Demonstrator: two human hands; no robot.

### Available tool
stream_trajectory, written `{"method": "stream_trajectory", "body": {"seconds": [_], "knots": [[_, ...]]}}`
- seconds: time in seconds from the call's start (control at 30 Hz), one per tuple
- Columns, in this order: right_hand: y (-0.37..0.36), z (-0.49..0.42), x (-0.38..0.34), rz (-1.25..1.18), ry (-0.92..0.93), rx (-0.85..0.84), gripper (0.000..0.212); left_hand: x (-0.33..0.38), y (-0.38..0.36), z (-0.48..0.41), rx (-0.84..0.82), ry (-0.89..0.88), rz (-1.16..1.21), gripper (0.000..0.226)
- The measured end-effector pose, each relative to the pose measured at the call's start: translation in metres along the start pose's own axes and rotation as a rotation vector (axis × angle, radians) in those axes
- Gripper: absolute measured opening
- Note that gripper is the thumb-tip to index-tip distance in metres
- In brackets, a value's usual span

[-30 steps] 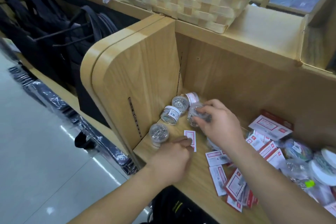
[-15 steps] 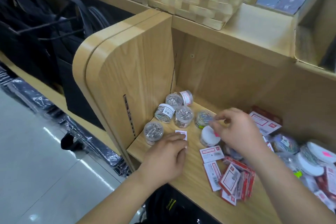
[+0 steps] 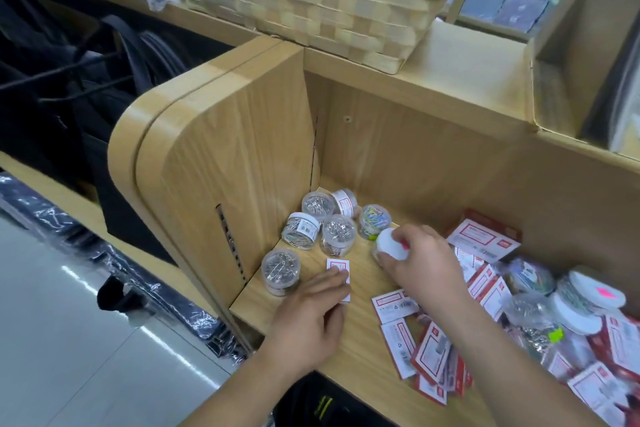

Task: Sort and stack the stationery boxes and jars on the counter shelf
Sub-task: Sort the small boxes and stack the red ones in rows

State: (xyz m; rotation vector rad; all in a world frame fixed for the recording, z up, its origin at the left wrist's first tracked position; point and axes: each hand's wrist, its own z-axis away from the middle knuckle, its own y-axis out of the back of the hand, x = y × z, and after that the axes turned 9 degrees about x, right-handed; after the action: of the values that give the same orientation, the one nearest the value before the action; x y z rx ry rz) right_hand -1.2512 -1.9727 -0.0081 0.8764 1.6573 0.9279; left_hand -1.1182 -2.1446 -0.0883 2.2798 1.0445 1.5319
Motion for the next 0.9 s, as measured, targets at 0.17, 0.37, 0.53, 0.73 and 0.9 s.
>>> {"method": "stream_trajectory", "body": {"seconds": [0.17,0.37,0.53,0.73,0.9], "knots": [[-0.016,-0.014,-0.012,-0.132,0.001,-0.064,0.040,0.002,-0.001,0.000,0.006,0.036,0.025,0.028],[0.025,0.002,0.008,-0.176,0.013,-0.092,0.029,0.009,0.001,-0.012,-0.042,-0.007,-0.130,0.015],[0.065,0.053,0.020,-0.114,-0.026,-0.103,0.015,0.019,-0.011,-0.027,-0.066,0.024,-0.225,0.027],[0.074,0.119,0.026,0.031,-0.036,-0.025,0.032,0.029,-0.005,-0.019,-0.173,-0.046,-0.384,0.045],[0.069,0.148,0.046,-0.070,-0.099,0.100,0.056,0.056,0.001,-0.024,-0.215,-0.107,-0.102,0.041]]}}
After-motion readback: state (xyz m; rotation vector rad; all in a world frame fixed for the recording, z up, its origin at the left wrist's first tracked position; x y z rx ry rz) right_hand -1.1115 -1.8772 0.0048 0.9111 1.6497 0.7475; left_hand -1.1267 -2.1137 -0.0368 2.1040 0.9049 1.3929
